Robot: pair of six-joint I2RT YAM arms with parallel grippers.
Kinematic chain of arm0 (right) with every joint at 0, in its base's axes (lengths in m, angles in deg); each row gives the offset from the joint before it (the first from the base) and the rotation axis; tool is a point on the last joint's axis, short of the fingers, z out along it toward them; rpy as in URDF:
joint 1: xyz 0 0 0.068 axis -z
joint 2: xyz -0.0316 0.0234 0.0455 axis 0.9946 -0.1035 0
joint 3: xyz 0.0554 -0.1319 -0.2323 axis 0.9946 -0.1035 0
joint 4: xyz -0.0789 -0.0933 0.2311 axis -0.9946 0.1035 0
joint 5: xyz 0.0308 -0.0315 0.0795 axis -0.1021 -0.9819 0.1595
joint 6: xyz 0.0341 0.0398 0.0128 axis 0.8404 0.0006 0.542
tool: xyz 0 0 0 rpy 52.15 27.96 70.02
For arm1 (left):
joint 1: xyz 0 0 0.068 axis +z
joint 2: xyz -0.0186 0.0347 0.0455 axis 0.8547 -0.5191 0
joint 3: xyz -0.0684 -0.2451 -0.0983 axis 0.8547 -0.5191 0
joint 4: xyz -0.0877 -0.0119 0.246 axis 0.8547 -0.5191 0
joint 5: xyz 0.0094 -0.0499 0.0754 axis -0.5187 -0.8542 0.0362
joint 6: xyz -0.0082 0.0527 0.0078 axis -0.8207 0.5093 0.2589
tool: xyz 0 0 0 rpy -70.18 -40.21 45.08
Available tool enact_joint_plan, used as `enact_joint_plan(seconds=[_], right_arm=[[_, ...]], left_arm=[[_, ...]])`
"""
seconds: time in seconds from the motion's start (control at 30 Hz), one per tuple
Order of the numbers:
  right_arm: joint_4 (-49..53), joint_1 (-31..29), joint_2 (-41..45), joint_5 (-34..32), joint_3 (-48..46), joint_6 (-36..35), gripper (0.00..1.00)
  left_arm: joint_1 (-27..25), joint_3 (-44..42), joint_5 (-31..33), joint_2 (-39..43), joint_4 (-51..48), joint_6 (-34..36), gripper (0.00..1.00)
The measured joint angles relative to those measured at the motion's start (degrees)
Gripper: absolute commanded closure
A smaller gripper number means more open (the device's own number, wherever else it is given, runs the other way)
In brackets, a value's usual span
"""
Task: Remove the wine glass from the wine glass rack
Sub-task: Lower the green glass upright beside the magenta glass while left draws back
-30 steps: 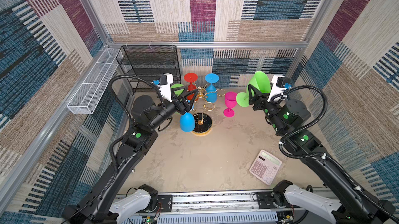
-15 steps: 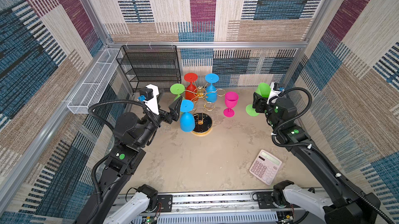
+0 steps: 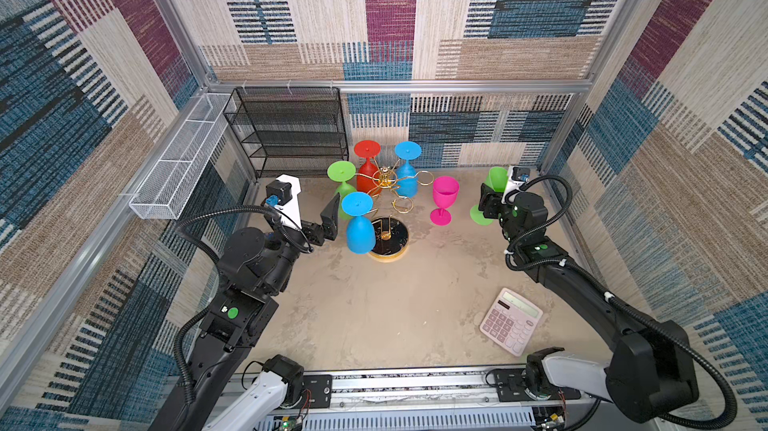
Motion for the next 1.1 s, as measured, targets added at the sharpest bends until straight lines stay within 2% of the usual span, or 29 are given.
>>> enact_joint_plan(seconds=[0.57, 1.1], right_arm=[[-17.97, 0.74, -18.93, 1.49, 0.66, -4.46, 0.25], [-20.02, 0.76, -25.16, 1.49, 2.93, -4.17, 0.21]], left_arm=[[2.16, -2.01, 3.13, 1.25, -1.79, -0.66, 0.04], [3.15, -3.17, 3.89, 2.32, -2.97, -1.49, 0.04]])
